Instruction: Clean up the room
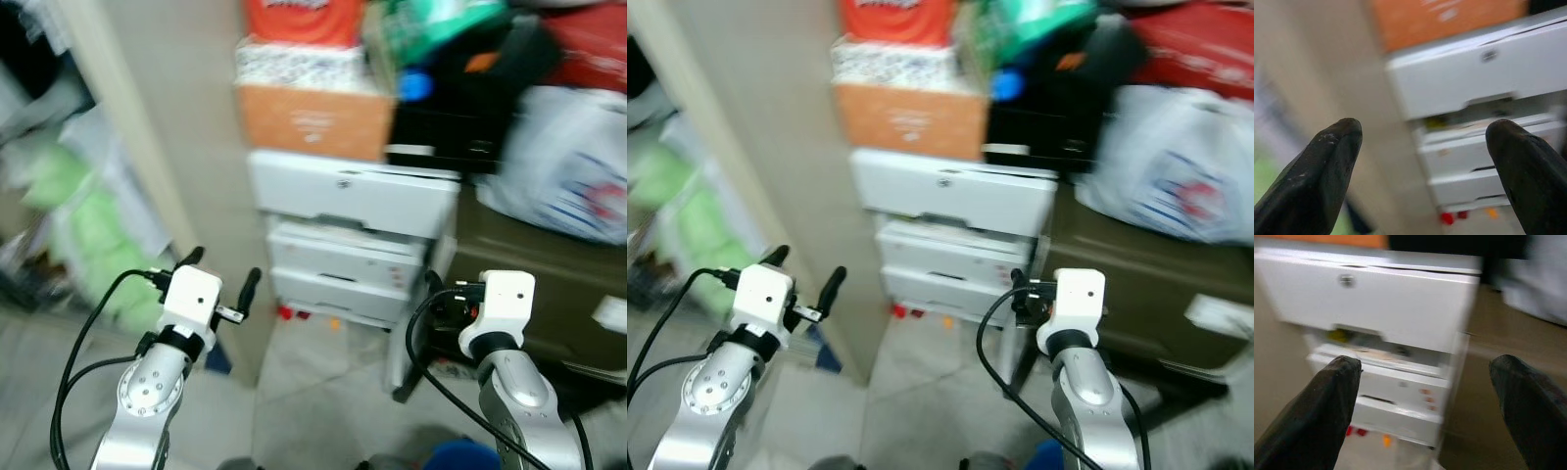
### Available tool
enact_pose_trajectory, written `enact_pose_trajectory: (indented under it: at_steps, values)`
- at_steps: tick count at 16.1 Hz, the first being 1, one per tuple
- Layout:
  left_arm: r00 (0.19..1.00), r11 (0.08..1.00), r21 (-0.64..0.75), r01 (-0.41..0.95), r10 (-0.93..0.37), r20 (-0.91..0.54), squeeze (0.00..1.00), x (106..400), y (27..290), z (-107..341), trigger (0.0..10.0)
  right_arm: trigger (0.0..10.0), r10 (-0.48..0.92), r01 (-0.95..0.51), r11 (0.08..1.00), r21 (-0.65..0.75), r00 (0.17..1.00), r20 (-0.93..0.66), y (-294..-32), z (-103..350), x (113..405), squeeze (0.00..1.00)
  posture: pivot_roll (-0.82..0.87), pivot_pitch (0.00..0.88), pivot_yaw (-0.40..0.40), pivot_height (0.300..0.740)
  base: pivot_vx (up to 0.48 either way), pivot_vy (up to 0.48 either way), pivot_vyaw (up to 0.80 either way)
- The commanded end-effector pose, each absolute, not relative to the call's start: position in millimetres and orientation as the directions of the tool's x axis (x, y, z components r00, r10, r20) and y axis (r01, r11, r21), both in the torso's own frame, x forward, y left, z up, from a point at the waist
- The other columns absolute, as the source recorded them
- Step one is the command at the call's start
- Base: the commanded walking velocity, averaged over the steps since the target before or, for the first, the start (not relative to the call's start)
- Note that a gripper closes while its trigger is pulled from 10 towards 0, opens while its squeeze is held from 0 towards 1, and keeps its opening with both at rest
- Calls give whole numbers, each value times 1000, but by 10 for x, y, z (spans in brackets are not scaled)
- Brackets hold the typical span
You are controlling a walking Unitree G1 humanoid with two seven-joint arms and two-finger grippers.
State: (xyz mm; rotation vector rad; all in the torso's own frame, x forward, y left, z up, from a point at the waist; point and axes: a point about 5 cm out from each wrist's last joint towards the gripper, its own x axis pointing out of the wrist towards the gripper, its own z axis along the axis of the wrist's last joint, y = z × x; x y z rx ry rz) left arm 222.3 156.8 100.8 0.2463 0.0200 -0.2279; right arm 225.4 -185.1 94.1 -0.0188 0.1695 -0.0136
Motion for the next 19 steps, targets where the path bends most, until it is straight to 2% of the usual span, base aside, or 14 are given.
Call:
enact_pose_trajectory:
  at_steps: [1, 3, 7, 12, 15, 19]
  values:
    - [986, 950, 261, 169, -164, -44, 0, 2196, 1618, 1015, 10000, 10000, 41, -44, 999, -11, 984, -171, -1795, 951, 2280, 0, -21, 0, 8, 740, 0, 0, 800]
    - [994, 957, 268, 113, -109, -29, 0, 2189, 1643, 1014, 10000, 10000, 124, -131, 991, -25, 975, -183, -1783, 960, 2334, 0, -19, 0, 5, 740, 0, 0, 800]
    - [996, 964, 253, 85, -84, -12, 0, 2250, 1674, 1045, 10000, 10000, 165, -168, 986, -14, 976, -141, -1770, 1046, 2443, 0, -15, 0, 0, 740, 0, 0, 800]
    - [998, 968, 245, 57, -54, -18, 0, 2245, 1691, 1036, 10000, 10000, 113, -115, 993, -7, 986, -120, -1797, 1043, 2408, 0, -22, 0, 10, 740, 0, 0, 800]
    - [996, 967, 241, 83, -90, 15, 0, 2350, 1635, 1107, 10000, 10000, 90, -92, 996, -7, 989, -118, -1744, 1048, 2370, 0, -9, 0, -24, 740, 0, 0, 800]
    - [997, 970, 229, 75, -78, 1, 0, 2333, 1671, 1095, 10000, 10000, 94, -94, 996, 2, 990, -110, -1653, 1038, 2342, 0, -17, 0, 6, 740, 0, 0, 800]
